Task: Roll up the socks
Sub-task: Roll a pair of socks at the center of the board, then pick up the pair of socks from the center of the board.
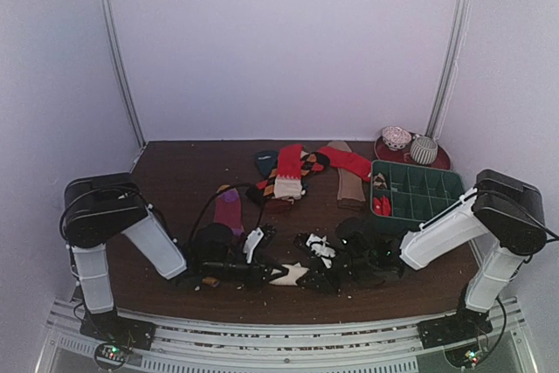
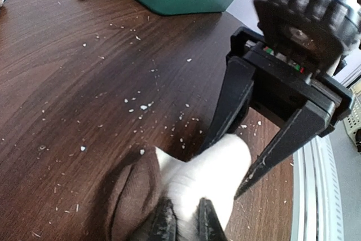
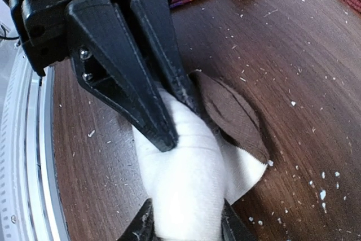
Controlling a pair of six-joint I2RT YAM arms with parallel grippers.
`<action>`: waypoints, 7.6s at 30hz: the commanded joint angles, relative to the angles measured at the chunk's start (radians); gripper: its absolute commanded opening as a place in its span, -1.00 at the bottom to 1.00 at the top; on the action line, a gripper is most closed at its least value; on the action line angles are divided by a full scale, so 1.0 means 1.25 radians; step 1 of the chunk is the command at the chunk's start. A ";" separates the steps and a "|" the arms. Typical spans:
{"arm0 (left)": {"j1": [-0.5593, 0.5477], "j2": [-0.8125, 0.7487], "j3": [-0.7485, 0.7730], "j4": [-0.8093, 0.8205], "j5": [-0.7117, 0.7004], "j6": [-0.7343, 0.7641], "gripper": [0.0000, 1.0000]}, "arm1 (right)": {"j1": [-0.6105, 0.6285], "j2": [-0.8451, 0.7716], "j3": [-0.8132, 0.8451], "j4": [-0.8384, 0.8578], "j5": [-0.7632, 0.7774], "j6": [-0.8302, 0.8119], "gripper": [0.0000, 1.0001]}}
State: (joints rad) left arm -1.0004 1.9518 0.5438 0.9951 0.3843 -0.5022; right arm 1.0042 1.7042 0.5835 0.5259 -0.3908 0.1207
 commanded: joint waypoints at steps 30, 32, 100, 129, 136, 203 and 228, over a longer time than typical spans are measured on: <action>-0.007 -0.045 -0.051 0.096 -0.014 0.249 0.17 | -0.155 0.220 0.092 -0.377 -0.249 0.129 -0.38; -0.007 -0.036 -0.046 0.086 -0.015 0.249 -0.02 | -0.155 0.225 0.098 -0.381 -0.251 0.124 -0.38; -0.007 -0.155 -0.033 0.009 -0.105 0.314 0.64 | -0.097 0.104 0.067 -0.292 -0.182 0.242 -0.44; -0.006 -0.008 -0.029 0.051 -0.059 0.213 -1.00 | -0.103 0.164 0.202 -0.536 -0.130 0.117 -0.41; -0.006 0.003 -0.029 -0.060 -0.088 0.151 -1.00 | -0.105 0.147 0.287 -0.596 -0.106 0.063 -0.18; -0.001 0.029 -0.037 -0.102 -0.091 0.154 -1.00 | -0.066 0.256 0.347 -0.586 -0.215 -0.039 -0.86; 0.060 -0.481 0.040 -0.416 -0.382 0.275 0.96 | -0.222 -0.033 0.382 -0.617 0.052 0.144 -1.00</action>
State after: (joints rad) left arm -0.9436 1.3918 0.5388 0.5114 0.0029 -0.1837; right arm 0.7715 1.7805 1.0206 -0.1627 -0.4667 0.2295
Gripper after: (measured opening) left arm 0.983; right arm 0.267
